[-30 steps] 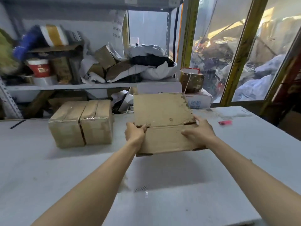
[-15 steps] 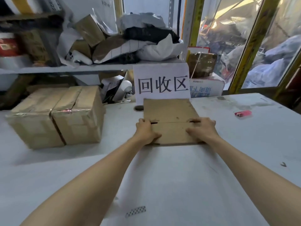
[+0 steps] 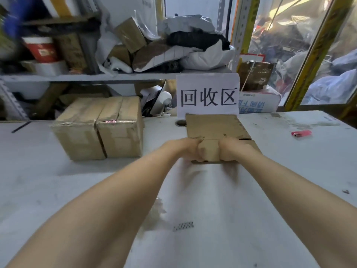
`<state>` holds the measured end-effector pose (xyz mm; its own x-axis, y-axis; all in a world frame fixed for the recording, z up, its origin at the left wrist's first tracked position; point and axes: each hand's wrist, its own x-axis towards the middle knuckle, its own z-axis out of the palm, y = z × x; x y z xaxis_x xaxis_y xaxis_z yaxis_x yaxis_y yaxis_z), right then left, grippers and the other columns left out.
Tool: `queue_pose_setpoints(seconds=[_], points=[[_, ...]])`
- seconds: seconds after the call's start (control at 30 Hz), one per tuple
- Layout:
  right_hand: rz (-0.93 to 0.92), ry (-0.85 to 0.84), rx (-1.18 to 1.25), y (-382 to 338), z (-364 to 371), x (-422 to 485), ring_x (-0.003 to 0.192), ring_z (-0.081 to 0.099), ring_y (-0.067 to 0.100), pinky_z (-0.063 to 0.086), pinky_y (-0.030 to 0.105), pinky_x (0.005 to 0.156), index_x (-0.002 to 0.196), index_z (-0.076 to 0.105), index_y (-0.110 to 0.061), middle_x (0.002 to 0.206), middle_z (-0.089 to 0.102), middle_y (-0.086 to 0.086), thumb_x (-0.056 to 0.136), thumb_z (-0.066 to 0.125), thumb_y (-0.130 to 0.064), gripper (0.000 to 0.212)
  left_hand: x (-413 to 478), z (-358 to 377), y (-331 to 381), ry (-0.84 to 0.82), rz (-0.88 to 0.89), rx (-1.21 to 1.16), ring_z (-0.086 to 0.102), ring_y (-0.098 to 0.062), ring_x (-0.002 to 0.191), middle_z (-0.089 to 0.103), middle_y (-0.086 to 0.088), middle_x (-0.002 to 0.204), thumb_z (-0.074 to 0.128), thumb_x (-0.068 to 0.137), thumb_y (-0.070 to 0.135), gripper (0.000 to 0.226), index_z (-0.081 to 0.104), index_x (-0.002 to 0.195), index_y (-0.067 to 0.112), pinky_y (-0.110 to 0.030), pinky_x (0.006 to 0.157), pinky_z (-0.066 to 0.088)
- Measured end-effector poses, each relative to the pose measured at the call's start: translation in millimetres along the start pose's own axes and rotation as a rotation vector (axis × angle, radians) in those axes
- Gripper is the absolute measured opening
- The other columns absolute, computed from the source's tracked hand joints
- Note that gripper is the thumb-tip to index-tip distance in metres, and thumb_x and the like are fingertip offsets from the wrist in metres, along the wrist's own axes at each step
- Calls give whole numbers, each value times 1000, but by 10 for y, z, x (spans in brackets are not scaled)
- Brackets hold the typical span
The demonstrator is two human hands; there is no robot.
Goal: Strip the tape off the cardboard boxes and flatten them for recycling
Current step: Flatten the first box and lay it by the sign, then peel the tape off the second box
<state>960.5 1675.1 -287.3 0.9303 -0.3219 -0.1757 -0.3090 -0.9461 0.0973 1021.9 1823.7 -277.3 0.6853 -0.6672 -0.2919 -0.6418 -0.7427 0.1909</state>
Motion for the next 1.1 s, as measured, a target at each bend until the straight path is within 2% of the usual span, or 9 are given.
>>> queue_pose_setpoints(seconds=[0.23,0.37,0.47,0.6,0.7,0.77,0.83,0.93,1.1], points=[[-205,186,159,-1040,-579,-342,96,55,31,44,35,70,111,53,-9,117,56,13,90,54,-21,24,-1104,-501,-670,210,-75,-1,51,-27,128,53,-7,142,60,93,23,49,50,141,18,-39,105,43],[-330,320,285,-1743,-880,-394,103,55,37,47,39,76,111,53,-4,118,56,17,93,51,-26,29,-1629,-529,-1057,233,-211,120,58,-30,94,64,-12,116,50,89,21,19,60,104,14,-35,79,49],[-261,408,507,-2127,-971,-288,97,57,37,48,43,76,110,52,-3,111,58,18,94,49,-34,35,-1760,-506,-1331,256,-317,82,59,-34,107,60,-13,120,52,90,17,31,57,120,10,-36,77,46],[-8,245,908,-2445,-1012,10,98,58,34,52,45,79,119,48,1,114,60,17,84,66,-47,62,-1705,-491,-1611,383,-333,-18,58,-33,107,59,-12,119,53,92,16,28,55,120,11,-36,73,41],[148,-79,1216,-2557,-946,140,109,52,40,52,50,62,125,44,-2,121,52,13,70,79,-48,80,-1604,-449,-1732,447,-308,-93,57,-29,100,60,-10,113,52,90,15,29,58,118,15,-35,72,41],[156,-171,1383,-2549,-872,174,113,50,39,53,43,50,133,42,-6,129,49,13,71,81,-42,81,-1578,-429,-1775,504,-291,-165,59,-30,102,61,-8,110,53,90,15,27,61,116,16,-37,76,46],[118,-182,1540,-2477,-804,138,104,51,33,55,45,53,132,44,-7,127,50,12,77,78,-34,71,-1600,-389,-1791,559,-290,-234,60,-31,109,64,-9,116,54,91,16,29,63,118,17,-41,89,51],[74,-132,1723,-2331,-691,-77,100,53,30,54,54,81,128,50,-9,112,59,7,82,74,-22,54,-1731,-348,-1698,608,-279,-258,62,-31,109,66,-10,118,55,93,16,28,65,119,17,-43,93,52],[8,63,1923,-2080,-577,-773,96,62,27,57,48,71,124,56,-6,102,67,7,81,74,-17,48,-2053,-382,-1334,819,-238,-461,63,-24,89,67,-4,92,60,94,40,24,63,94,16,-38,79,54]])
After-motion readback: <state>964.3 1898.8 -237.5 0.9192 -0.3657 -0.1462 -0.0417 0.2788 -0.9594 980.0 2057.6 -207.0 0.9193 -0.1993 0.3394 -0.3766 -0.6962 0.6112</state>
